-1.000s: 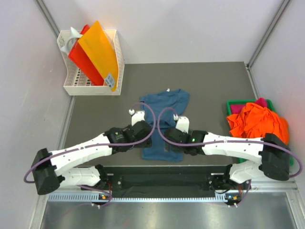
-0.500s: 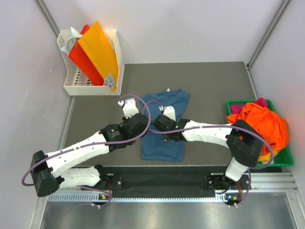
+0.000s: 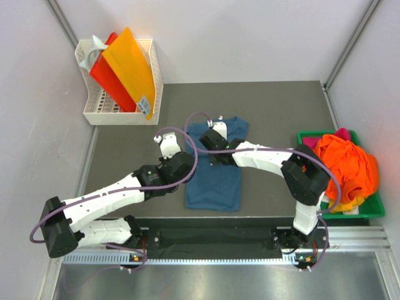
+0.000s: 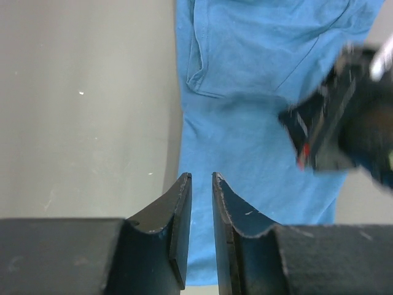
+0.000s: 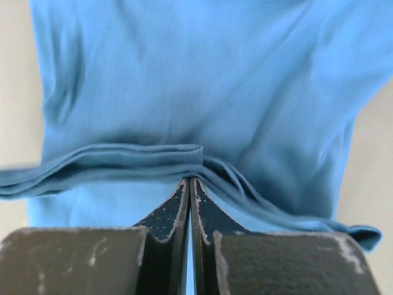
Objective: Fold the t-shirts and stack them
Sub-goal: Fold the folded rectangular tshirt in 1/3 of the way, then grab one side of the 2/3 rectangular tshirt with both arms
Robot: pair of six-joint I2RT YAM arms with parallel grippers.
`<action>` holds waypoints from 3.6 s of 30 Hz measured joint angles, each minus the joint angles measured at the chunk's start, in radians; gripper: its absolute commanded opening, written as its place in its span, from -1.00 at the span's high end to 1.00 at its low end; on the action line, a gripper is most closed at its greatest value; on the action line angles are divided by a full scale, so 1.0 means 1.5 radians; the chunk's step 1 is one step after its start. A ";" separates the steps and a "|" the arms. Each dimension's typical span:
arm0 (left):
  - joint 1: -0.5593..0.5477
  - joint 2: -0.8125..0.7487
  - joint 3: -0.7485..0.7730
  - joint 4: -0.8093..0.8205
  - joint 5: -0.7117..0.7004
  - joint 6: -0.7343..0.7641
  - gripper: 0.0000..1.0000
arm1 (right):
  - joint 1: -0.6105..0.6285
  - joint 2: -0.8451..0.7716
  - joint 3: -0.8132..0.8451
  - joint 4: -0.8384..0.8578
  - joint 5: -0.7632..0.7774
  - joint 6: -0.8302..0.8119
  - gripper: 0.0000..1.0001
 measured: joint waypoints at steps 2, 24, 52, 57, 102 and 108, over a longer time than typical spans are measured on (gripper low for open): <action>0.000 0.002 0.000 0.000 0.001 0.000 0.52 | -0.024 0.029 0.028 0.005 -0.003 -0.009 1.00; -0.001 0.007 -0.072 -0.003 0.088 0.024 0.09 | -0.027 -0.306 -0.151 0.011 0.051 0.021 -0.59; -0.040 -0.023 -0.212 0.067 0.163 -0.016 0.07 | 0.275 -0.253 -0.341 -0.107 0.104 0.442 -0.34; -0.063 0.008 -0.207 0.071 0.163 -0.017 0.07 | 0.276 -0.277 -0.365 -0.109 0.114 0.469 -0.33; -0.153 -0.010 -0.206 0.017 0.167 -0.098 1.00 | 0.326 -0.286 -0.342 -0.193 0.152 0.530 1.00; -0.154 -0.046 -0.135 -0.034 0.092 -0.073 1.00 | 0.293 -0.303 -0.293 -0.245 0.171 0.484 1.00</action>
